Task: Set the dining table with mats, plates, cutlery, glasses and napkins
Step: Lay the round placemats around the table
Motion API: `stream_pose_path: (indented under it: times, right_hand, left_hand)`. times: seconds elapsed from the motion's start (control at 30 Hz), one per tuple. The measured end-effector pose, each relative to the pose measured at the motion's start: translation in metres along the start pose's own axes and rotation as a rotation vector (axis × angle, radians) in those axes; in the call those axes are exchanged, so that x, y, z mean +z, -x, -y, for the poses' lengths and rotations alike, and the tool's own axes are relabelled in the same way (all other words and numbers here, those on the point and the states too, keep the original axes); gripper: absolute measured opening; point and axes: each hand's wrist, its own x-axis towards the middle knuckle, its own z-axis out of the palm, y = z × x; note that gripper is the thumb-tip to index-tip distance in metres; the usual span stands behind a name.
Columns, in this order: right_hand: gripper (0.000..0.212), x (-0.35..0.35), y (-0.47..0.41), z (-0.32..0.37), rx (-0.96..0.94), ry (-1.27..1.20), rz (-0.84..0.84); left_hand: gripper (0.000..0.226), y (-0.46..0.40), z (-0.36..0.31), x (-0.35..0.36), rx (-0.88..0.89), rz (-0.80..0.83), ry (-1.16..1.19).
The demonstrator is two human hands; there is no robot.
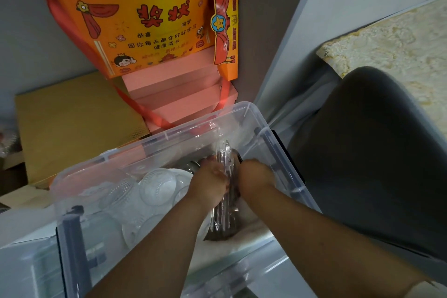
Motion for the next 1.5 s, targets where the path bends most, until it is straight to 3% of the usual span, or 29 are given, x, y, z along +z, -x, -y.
stream_pose_path:
  times: [0.1, 0.2, 0.33, 0.47, 0.53, 0.63, 0.73, 0.9, 1.03, 1.23, 1.3, 1.5]
  right_hand:
    - [0.028, -0.006, 0.013, -0.007, -0.005, 0.034, -0.095]
    - [0.03, -0.009, 0.022, -0.011, -0.01, 0.021, -0.149]
    - [0.026, -0.011, 0.026, -0.014, 0.013, -0.032, -0.088]
    - [0.023, -0.011, 0.028, -0.017, -0.006, -0.084, -0.099]
    - [0.022, -0.013, 0.032, -0.019, -0.015, -0.108, -0.12]
    - [0.028, -0.015, 0.035, -0.021, -0.013, -0.11, -0.163]
    - [0.036, -0.017, 0.042, -0.02, -0.062, -0.096, -0.422]
    - [0.039, -0.022, 0.048, -0.029, -0.12, -0.117, -0.749]
    - [0.035, -0.037, 0.055, -0.039, -0.172, -0.198, -0.839]
    - [0.025, -0.064, 0.065, -0.044, -0.151, -0.345, -0.726]
    - [0.028, -0.075, 0.07, -0.048, -0.145, -0.438, -0.626]
    - [0.035, -0.101, 0.087, -0.057, -0.144, -0.543, -0.546]
  left_hand:
    - [0.032, -0.012, 0.002, 0.007, 0.164, 0.031, -0.36]
    - [0.023, -0.01, -0.008, 0.015, 0.26, 0.093, -0.481]
    - [0.015, -0.013, -0.011, 0.022, 0.291, 0.155, -0.571]
    - [0.01, -0.016, -0.013, 0.025, 0.276, 0.135, -0.509]
    - [0.022, -0.019, -0.014, 0.028, 0.262, 0.088, -0.386]
    - [0.065, -0.024, -0.014, 0.026, 0.343, 0.052, -0.464]
    - [0.065, -0.026, -0.017, 0.022, 0.437, 0.045, -0.545]
    - [0.034, -0.021, -0.034, 0.008, 0.667, -0.248, -0.711]
    - [0.022, -0.015, -0.054, -0.01, 0.741, -0.162, -0.808]
    - [0.024, 0.007, -0.075, -0.029, 0.657, -0.053, -0.719]
    - [0.021, 0.019, -0.086, -0.036, 0.619, -0.029, -0.63]
    - [0.012, 0.069, -0.124, -0.057, 0.561, 0.126, -0.389]
